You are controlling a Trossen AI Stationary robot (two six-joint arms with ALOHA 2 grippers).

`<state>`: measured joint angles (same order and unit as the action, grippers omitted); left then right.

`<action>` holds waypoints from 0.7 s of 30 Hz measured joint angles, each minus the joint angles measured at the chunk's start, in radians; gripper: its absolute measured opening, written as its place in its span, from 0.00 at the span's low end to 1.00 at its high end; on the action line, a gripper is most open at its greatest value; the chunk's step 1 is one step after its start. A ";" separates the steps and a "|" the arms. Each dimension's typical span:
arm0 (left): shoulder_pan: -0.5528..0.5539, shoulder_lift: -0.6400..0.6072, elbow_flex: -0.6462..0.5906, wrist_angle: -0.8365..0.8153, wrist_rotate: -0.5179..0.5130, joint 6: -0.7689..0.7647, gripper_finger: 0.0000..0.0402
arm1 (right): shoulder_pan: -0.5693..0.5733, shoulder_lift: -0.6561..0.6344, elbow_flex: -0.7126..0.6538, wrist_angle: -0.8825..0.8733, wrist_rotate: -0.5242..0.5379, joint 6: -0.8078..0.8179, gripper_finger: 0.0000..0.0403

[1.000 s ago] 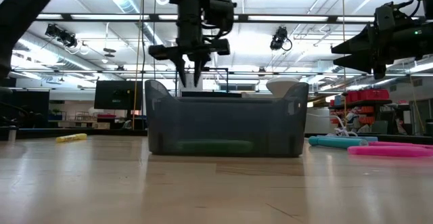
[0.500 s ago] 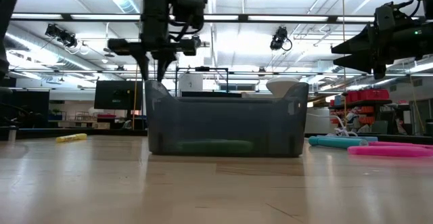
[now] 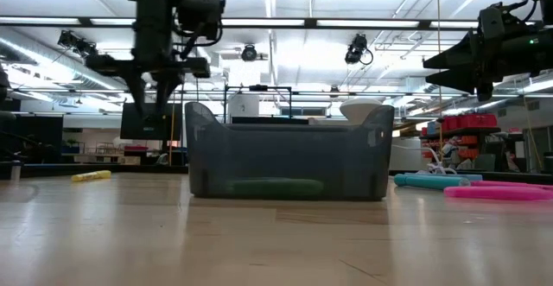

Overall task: Pick & Place Markers
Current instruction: Put the yellow marker into the transparent bin

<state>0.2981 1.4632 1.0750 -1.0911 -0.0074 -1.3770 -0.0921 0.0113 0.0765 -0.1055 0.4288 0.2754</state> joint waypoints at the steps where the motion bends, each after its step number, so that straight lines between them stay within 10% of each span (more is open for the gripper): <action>1: 0.000 -0.018 -0.025 -0.001 0.000 -0.006 0.29 | 0.000 0.000 0.000 0.000 0.000 0.000 0.57; 21: 0.013 -0.264 -0.358 0.004 0.003 -0.125 0.29 | 0.000 0.000 0.000 0.000 0.000 0.000 0.57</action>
<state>0.3115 1.1988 0.7173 -1.0873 -0.0046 -1.5024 -0.0921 0.0116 0.0768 -0.1055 0.4286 0.2752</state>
